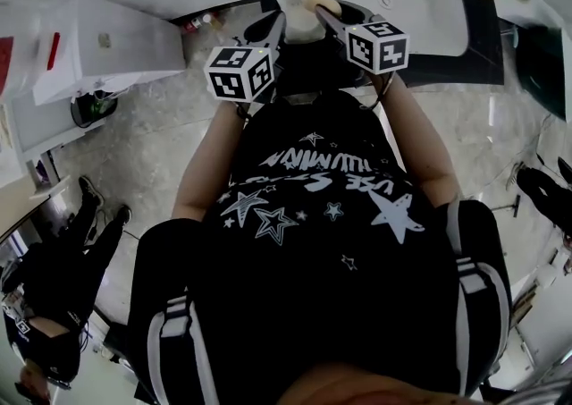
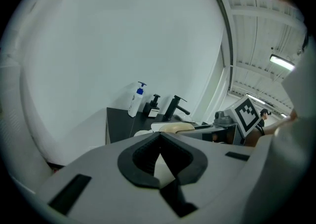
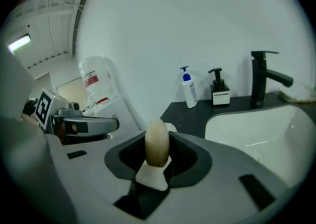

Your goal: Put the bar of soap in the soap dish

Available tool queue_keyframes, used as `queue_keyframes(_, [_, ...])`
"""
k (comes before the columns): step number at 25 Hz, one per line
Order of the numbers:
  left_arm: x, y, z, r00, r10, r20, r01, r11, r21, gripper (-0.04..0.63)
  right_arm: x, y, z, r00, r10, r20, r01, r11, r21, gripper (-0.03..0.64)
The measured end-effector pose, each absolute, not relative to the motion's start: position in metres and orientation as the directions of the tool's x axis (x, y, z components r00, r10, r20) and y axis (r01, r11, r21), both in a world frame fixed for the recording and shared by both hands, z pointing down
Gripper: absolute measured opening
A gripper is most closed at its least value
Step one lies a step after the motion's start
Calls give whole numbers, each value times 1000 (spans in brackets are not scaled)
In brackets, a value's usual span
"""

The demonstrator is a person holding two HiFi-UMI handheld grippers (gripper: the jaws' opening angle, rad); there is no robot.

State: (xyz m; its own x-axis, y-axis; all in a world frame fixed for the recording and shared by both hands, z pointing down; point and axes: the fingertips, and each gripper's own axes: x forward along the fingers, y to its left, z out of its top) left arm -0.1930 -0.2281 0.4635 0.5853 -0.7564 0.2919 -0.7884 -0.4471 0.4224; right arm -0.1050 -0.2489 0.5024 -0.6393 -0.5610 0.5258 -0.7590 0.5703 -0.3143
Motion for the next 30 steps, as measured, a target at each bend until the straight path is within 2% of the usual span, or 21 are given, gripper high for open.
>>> queue_keyframes(4, [-191, -238, 473, 559, -763, 325, -810, -418, 411, 12, -111, -255, 517, -639, -500, 585, -716, 665, -213, 126])
queue_keyframes(12, [-192, -249, 486, 519, -769, 374, -841, -380, 386, 12, -128, -261, 521, -605, -472, 641, -607, 795, 12, 126])
queue_keyframes(19, [-187, -248, 495, 513, -762, 396, -847, -373, 378, 12, -129, -258, 530, -533, -470, 703, -538, 830, 147, 126])
queue_keyframes(23, [-183, -244, 494, 514, -758, 401, -850, -388, 356, 12, -135, -255, 531, -488, -482, 728, -444, 855, 268, 126])
queue_keyframes(30, [-184, -241, 496, 519, -750, 411, -849, -396, 350, 12, -142, -253, 532, -429, -488, 761, -316, 870, 380, 126])
